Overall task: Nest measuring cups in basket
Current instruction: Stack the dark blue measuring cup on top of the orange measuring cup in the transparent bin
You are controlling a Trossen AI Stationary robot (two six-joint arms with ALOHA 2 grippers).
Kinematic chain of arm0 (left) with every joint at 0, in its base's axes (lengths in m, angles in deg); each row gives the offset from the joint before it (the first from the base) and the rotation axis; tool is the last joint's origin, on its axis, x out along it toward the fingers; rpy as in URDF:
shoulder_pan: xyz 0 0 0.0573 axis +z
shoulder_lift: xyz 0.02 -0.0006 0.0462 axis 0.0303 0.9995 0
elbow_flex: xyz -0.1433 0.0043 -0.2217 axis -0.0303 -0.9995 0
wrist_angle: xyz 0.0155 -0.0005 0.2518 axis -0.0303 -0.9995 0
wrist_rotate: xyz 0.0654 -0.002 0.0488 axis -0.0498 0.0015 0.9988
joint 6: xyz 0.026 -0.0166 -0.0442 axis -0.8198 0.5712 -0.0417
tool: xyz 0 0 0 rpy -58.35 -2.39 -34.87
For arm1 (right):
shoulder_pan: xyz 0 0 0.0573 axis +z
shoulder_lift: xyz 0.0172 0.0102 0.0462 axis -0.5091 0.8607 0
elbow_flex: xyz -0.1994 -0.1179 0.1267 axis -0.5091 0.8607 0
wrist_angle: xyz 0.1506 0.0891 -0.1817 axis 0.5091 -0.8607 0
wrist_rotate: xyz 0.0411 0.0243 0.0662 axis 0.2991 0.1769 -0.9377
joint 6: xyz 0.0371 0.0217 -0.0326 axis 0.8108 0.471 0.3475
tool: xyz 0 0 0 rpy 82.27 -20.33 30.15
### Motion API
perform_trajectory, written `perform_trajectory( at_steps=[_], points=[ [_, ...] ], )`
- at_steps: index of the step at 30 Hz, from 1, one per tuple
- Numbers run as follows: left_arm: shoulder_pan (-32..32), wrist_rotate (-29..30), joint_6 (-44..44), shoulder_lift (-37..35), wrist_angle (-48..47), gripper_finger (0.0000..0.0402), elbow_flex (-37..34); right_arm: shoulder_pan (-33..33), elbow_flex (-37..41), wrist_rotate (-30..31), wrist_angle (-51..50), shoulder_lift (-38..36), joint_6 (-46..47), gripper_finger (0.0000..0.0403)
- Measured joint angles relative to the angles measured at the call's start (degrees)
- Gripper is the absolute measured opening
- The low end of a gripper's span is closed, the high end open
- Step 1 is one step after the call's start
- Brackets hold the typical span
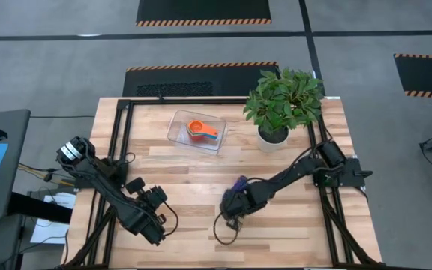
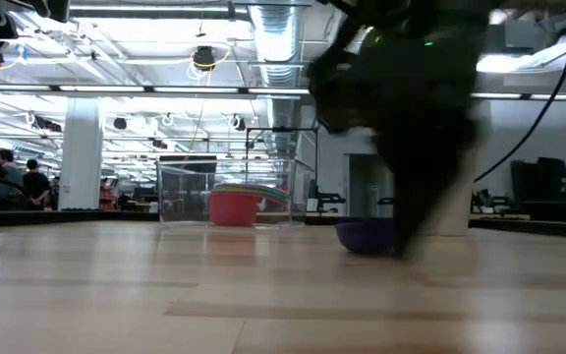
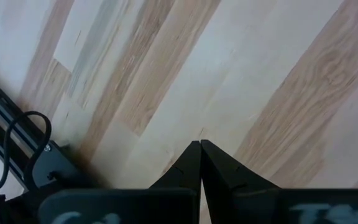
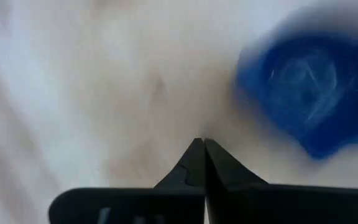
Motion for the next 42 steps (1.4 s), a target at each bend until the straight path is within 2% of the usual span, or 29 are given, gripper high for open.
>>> perform_trajectory(
  at_steps=[2, 4, 8, 10, 14, 17, 20, 24, 27, 31, 34, 36, 38, 40, 42],
  points=[
    [0.07, 0.19, 0.00, 0.00, 0.00, 0.0000, 0.00, -1.37, -0.11, 5.33, 1.50, -0.24, 0.33, 0.0011],
    [0.07, 0.88, 0.02, 0.00, 0.06, 0.0000, 0.00, -2.34, -0.27, 7.66, 1.15, -1.31, 0.60, 0.0009],
    [0.29, 1.11, 0.02, 0.00, 0.27, 0.0000, 0.00, -1.57, -2.84, 5.69, 1.03, -2.62, -0.90, 0.0005],
    [0.42, 1.16, 0.07, 0.00, 0.58, 0.0000, 0.00, -0.30, -3.46, 5.37, -2.07, -3.58, -1.74, 0.0007],
    [0.44, 1.82, 1.44, 0.00, 0.73, 0.0000, 0.00, 1.85, -5.26, 5.58, -2.60, -3.87, 0.18, 0.0014],
    [0.47, 5.24, 1.44, 0.00, 2.29, 0.0000, 0.00, 4.42, -5.83, 5.42, -8.96, -3.76, 4.55, 0.0009],
    [1.42, 12.62, 1.24, 0.00, 5.72, 0.0000, 0.00, 7.13, -6.13, 5.26, -14.30, -3.84, 11.04, 0.0006],
    [5.26, 21.91, -7.80, 0.00, 12.93, 0.0000, 0.00, 12.13, -5.93, 5.25, -27.42, -4.57, 23.31, 0.0015],
    [10.95, 23.06, -22.12, 0.00, 21.33, 0.0000, 0.01, 16.90, -6.02, 4.90, -36.12, -5.64, 35.86, 0.0023],
    [20.08, 19.06, -47.16, 0.00, 36.83, 0.0000, 0.02, 23.18, -6.02, 4.87, -43.68, -8.24, 50.45, 0.0018],
    [27.08, 14.62, -63.27, 0.00, 46.88, 0.0001, 0.02, 27.74, -6.02, 7.49, -47.99, -9.89, 61.45, 0.0010],
    [31.93, 8.77, -69.89, 0.00, 52.58, 0.0006, 0.02, 30.82, -6.02, 9.60, -50.18, -10.90, 68.67, 0.0007],
    [36.26, 0.44, -74.47, 0.00, 57.91, 0.0017, 0.02, 33.63, -6.02, 11.17, -53.13, -11.51, 75.61, 0.0008],
    [39.78, -6.69, -76.34, 0.07, 61.35, 0.0033, 0.02, 35.96, -5.99, 12.33, -55.54, -11.52, 81.58, 0.0011],
    [41.75, -10.42, -76.83, 0.92, 64.06, 0.0052, 0.11, 37.56, -5.61, 12.34, -54.98, -11.59, 83.44, 0.0013]
  ],
)
